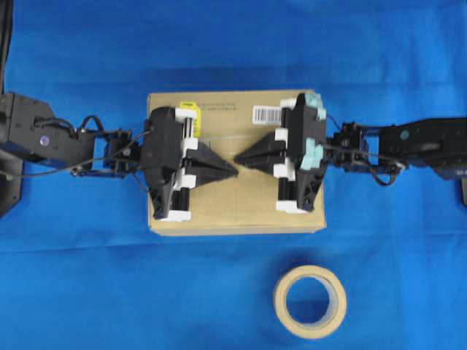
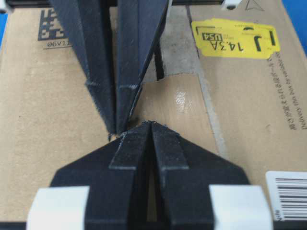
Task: Apply tape along the seams of the closed cardboard box to seal it securely.
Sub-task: 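Press the tape flat along the seam with both gripper tips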
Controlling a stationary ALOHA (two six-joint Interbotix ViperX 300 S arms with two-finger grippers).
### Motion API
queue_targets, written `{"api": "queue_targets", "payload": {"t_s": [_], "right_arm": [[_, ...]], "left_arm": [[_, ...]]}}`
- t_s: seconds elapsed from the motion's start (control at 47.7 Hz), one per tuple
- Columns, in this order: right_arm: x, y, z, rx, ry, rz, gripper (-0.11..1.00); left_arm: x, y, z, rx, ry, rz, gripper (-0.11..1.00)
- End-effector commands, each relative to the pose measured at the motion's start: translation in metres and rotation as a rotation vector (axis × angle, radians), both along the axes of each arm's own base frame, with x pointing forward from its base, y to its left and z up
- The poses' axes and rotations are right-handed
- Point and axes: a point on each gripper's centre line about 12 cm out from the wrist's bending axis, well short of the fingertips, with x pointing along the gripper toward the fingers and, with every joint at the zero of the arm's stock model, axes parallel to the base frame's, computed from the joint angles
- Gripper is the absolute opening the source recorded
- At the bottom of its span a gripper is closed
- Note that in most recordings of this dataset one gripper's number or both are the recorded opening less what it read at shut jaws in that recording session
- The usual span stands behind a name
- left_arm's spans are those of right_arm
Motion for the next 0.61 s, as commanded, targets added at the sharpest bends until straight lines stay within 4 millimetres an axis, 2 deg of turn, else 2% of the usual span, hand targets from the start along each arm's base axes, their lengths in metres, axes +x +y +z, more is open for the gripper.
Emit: {"api": "queue_targets", "payload": {"t_s": [0.0,0.272,0.482,0.587], "right_arm": [[-0.001,0.004,0.003,0.019,-0.003,-0.001,-0.01],[-0.026,0.008,-0.017,0.072,0.084,-0.027,0.00],[-0.048,0.005,-0.018,0.090,0.089,-0.050,-0.01],[-0.048,0.004,-0.013,0.084,0.066,-0.051,0.00]], "left_arm": [[-0.006,0.002,-0.001,-0.009,0.008,0.012,0.00],[-0.023,0.004,-0.018,-0.069,0.063,0.048,0.00],[-0.033,0.005,-0.021,-0.079,0.077,0.054,0.00],[-0.031,0.005,-0.018,-0.081,0.065,0.054,0.00]]}}
